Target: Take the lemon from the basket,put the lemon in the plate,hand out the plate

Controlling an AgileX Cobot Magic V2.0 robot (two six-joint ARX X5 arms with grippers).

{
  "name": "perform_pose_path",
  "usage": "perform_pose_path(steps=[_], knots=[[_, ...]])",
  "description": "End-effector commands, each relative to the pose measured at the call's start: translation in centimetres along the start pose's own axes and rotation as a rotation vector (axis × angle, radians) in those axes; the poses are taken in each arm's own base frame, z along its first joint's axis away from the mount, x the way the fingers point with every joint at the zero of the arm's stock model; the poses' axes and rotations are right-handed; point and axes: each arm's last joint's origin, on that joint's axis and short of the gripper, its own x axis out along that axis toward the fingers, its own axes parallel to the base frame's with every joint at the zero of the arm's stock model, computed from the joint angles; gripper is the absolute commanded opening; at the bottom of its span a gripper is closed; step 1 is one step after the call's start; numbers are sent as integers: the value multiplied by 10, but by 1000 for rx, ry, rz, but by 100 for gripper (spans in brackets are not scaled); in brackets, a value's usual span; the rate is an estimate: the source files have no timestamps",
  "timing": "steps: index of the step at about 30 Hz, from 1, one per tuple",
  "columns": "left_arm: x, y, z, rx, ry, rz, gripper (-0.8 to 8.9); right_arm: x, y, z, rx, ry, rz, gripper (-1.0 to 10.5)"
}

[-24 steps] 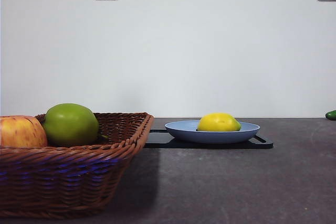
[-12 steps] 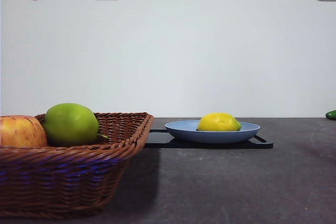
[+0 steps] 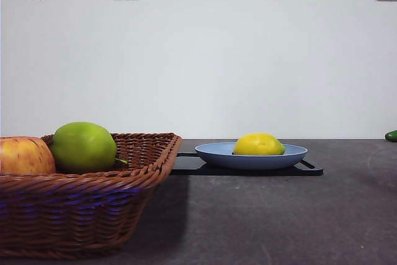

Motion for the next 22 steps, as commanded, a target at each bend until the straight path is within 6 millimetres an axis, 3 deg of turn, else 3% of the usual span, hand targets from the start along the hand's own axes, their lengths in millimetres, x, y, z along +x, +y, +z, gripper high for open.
perform_pose_path(steps=[1,10,18,22], knots=[[0,-1,4,-9,-16,-5,8,-1,1,4,13,-21,3,4],[-2,-1,3,-8,-4,-6,8,-1,1,4,13,-21,3,4],[-53,10,-11,15,-21,130,8,-2,1,5,14,-27,4,4],[-64,18,-28,-7,-83,237,8,-2,1,5,14,-27,3,4]])
